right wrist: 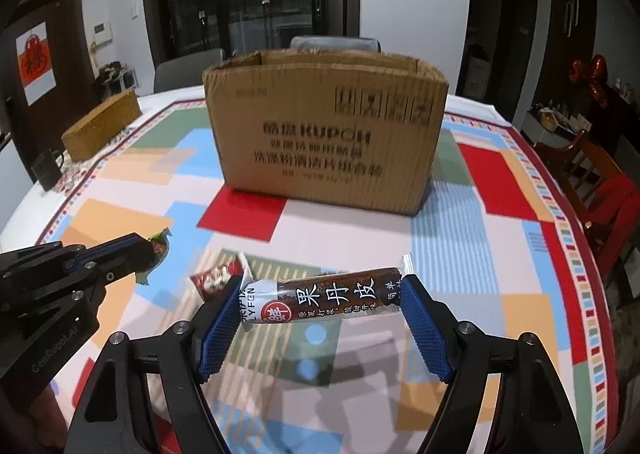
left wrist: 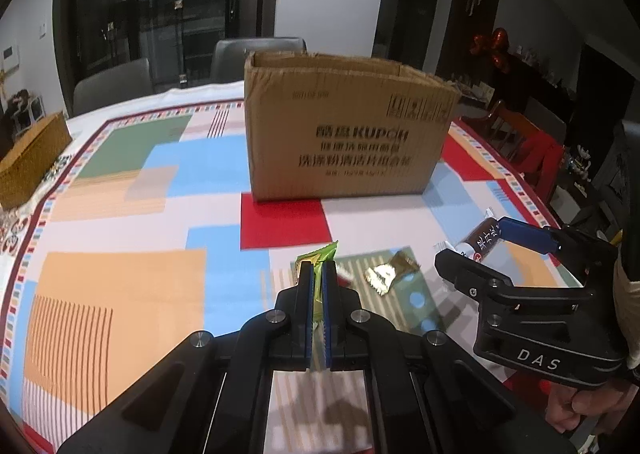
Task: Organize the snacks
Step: 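Carry the fruit-roll bar and green candy over the cardboard box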
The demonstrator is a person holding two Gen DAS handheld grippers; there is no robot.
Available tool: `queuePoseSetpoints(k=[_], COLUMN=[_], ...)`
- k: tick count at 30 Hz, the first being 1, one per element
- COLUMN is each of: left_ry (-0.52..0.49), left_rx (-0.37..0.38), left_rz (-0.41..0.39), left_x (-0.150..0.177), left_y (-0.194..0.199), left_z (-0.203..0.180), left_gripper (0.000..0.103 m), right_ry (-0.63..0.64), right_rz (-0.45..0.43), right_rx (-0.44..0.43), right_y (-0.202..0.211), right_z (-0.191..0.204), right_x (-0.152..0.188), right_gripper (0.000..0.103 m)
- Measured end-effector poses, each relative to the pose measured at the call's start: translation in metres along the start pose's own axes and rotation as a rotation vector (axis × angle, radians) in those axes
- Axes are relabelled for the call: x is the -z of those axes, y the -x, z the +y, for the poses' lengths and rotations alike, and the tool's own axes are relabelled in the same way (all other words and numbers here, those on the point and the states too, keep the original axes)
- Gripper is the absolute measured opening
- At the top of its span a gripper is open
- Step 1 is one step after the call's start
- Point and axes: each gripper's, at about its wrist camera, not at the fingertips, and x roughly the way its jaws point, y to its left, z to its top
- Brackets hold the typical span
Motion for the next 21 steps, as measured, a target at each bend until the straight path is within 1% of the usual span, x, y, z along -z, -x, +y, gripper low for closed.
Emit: queuePoseSetpoints(k=[21], left_ry=[-0.023], left_rx=[-0.010], left_rz=[-0.104], left_x=[-0.070], left_y=[0.022], left_z=[-0.007], left_gripper=[0.005], right_ry=[-0.017], right_rz=[-0.104], right_rx=[0.010], right_y=[0.029], right_z=[-0.016], right_x=[-0.059], right_gripper=[0.078])
